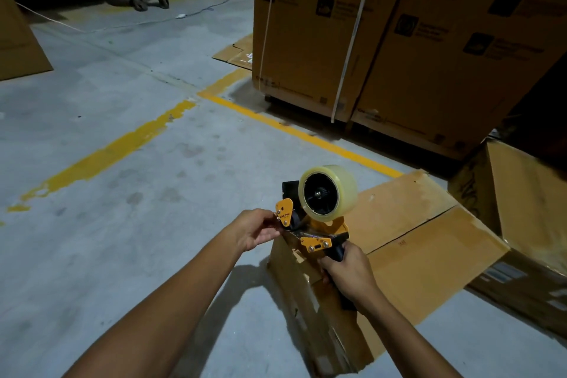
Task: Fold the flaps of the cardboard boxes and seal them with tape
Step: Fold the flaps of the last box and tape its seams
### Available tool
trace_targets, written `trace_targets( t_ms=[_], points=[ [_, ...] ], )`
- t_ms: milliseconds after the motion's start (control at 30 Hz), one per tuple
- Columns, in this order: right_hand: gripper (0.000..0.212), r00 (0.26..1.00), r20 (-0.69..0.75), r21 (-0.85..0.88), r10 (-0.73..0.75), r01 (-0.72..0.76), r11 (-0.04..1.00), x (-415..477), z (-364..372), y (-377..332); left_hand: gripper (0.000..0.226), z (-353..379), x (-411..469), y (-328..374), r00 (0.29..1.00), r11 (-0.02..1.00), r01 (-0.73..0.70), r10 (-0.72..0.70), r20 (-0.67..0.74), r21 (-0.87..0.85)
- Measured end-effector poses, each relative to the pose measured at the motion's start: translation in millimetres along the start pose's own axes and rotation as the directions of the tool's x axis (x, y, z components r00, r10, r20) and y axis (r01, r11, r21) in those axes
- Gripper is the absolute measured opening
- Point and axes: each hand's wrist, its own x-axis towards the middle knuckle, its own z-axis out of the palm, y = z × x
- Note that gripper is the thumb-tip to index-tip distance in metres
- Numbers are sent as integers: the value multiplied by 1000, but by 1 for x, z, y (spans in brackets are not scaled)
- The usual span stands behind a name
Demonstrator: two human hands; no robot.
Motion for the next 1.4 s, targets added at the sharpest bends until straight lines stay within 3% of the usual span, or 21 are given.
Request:
trace_targets(
  t_ms=[100, 233, 400, 567, 633, 667, 733, 833, 1033, 1267, 1400],
  points=[
    [18, 999, -35, -14, 1, -2, 1000, 10, 6, -3, 17, -1, 10, 0, 968, 959, -191, 219, -122, 211],
    [14, 999, -36, -65, -23, 20, 998, 12, 14, -13, 20, -7, 20, -5, 902, 865, -302, 395, -173, 401],
    [12, 1000, -17, -178, -12, 8, 984, 6, 25, -12, 27, -20, 29, -24, 892, 817, -283, 417, -176, 502],
    [13, 1000, 7, -157, 30, -29, 987, 6, 31, -7, 11, -21, 37, -34, 931, 802, -224, 344, -122, 554],
    [13, 999, 10, -123, 49, -47, 991, 12, 32, 0, 36, -25, 40, -35, 901, 701, -219, 412, -134, 678],
    [13, 999, 12, -114, 51, -50, 992, 13, 33, 2, 38, -27, 40, -35, 863, 669, -251, 482, -151, 700],
    [10, 998, 10, -88, 69, -68, 994, 13, 35, 3, 26, -27, 38, -36, 784, 677, -406, 603, -147, 614],
    [4, 998, 1, -60, 70, -70, 996, 11, 37, 2, 18, -18, 33, -43, 802, 754, -544, 596, -34, 367],
    [5, 998, 0, -53, 68, -68, 996, 7, 37, -1, 27, -15, 40, -62, 884, 857, -458, 467, 19, 236],
    [4, 998, 21, -26, 64, -64, 998, 6, 37, -5, 18, -5, 40, -54, 959, 949, -283, 285, 6, 138],
    [10, 999, 25, -38, 39, -38, 999, 1, 35, -7, 41, -4, 40, -47, 959, 946, -268, 280, -44, 184]
  ],
)
